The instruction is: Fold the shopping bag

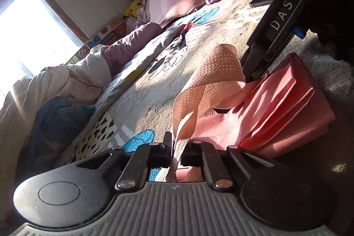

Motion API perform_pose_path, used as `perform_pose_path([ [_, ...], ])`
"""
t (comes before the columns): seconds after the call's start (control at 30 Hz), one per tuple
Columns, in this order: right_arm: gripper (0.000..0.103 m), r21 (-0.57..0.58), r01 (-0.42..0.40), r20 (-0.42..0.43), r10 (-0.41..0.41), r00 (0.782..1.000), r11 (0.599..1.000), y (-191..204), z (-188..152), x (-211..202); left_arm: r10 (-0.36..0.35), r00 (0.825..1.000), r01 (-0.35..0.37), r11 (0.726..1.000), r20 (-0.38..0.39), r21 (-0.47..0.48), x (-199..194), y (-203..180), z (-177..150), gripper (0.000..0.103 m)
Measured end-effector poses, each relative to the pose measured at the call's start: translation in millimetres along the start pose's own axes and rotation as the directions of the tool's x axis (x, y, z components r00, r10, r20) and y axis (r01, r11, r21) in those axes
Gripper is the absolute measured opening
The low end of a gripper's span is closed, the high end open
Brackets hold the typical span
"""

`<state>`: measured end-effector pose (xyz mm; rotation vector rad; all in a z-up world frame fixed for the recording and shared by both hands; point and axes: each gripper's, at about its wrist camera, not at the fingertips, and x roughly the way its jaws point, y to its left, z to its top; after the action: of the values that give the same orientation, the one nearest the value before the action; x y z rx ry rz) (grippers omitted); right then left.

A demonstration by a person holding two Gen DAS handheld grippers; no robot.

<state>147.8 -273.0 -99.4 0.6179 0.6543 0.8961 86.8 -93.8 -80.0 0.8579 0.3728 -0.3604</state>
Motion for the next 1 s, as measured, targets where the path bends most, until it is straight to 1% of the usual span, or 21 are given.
perform_pose_path([
  [0.03, 0.009, 0.074, -0.046, 0.016, 0.045, 0.999, 0.996, -8, 0, -2, 0.009, 1.000, -0.009, 1.000, -0.009, 0.017, 1, -3, 2, 0.003],
  [0.1, 0.010, 0.184, -0.125, 0.052, 0.117, 0.992, 0.975, -21, -3, -6, 0.026, 0.999, -0.025, 0.999, -0.026, 0.049, 1, -8, 5, 0.002],
  [0.13, 0.011, 0.236, -0.165, 0.073, 0.151, 0.986, 0.958, -27, -5, -7, 0.039, 0.999, -0.037, 0.997, -0.033, 0.074, 2, -11, 7, 0.002],
  [0.17, 0.015, 0.273, -0.192, 0.093, 0.173, 0.981, 0.943, -31, -6, -9, 0.055, 0.998, -0.051, 0.993, -0.039, 0.105, 2, -15, 8, 0.002],
  [0.23, 0.017, 0.333, -0.240, 0.118, 0.212, 0.970, 0.912, -38, -10, -10, 0.087, 0.995, -0.078, 0.983, -0.048, 0.165, 4, -21, 11, 0.002],
  [0.3, 0.019, 0.382, -0.292, 0.138, 0.258, 0.956, 0.877, -43, -13, -10, 0.109, 0.992, -0.096, 0.976, -0.055, 0.198, 6, -24, 12, 0.002],
  [0.37, 0.033, 0.425, -0.329, 0.151, 0.292, 0.944, 0.844, -46, -15, -9, 0.124, 0.991, -0.108, 0.969, -0.058, 0.223, 7, -27, 13, 0.002],
  [0.4, 0.035, 0.437, -0.337, 0.150, 0.302, 0.941, 0.834, -46, -15, -8, 0.137, 0.989, -0.119, 0.963, -0.058, 0.243, 8, -29, 13, 0.002],
  [0.43, 0.042, 0.440, -0.339, 0.143, 0.307, 0.941, 0.832, -46, -15, -7, 0.150, 0.987, -0.130, 0.957, -0.057, 0.261, 8, -30, 13, 0.002],
  [0.47, 0.047, 0.437, -0.344, 0.135, 0.317, 0.939, 0.831, -44, -15, -7, 0.153, 0.986, -0.131, 0.957, -0.066, 0.260, 8, -29, 14, 0.002],
  [0.6, 0.048, 0.448, -0.356, 0.137, 0.331, 0.934, 0.820, -41, -14, -7, 0.183, 0.978, -0.151, 0.948, -0.095, 0.280, 12, -30, 15, 0.002],
  [0.67, 0.050, 0.408, -0.338, 0.124, 0.316, 0.941, 0.848, -35, -12, -8, 0.186, 0.977, -0.150, 0.949, -0.109, 0.277, 13, -30, 16, 0.002],
  [0.73, 0.053, 0.344, -0.313, 0.089, 0.302, 0.949, 0.885, -26, -7, -9, 0.186, 0.975, -0.148, 0.950, -0.118, 0.274, 14, -29, 16, 0.002],
  [0.8, 0.057, 0.235, -0.285, 0.053, 0.280, 0.958, 0.929, -10, 2, -12, 0.179, 0.976, -0.143, 0.954, -0.121, 0.264, 15, -28, 16, 0.002],
  [0.87, 0.064, 0.166, -0.269, 0.036, 0.267, 0.963, 0.949, -2, 6, -13, 0.179, 0.976, -0.142, 0.954, -0.122, 0.265, 16, -27, 17, 0.002],
  [0.97, 0.065, 0.059, -0.226, 0.005, 0.226, 0.974, 0.972, 12, 8, -12, 0.177, 0.976, -0.140, 0.955, -0.124, 0.260, 17, -27, 18, 0.001],
  [1.0, 0.064, 0.029, -0.205, -0.002, 0.205, 0.979, 0.978, 16, 7, -11, 0.176, 0.977, -0.140, 0.956, -0.124, 0.258, 16, -26, 18, 0.001],
])
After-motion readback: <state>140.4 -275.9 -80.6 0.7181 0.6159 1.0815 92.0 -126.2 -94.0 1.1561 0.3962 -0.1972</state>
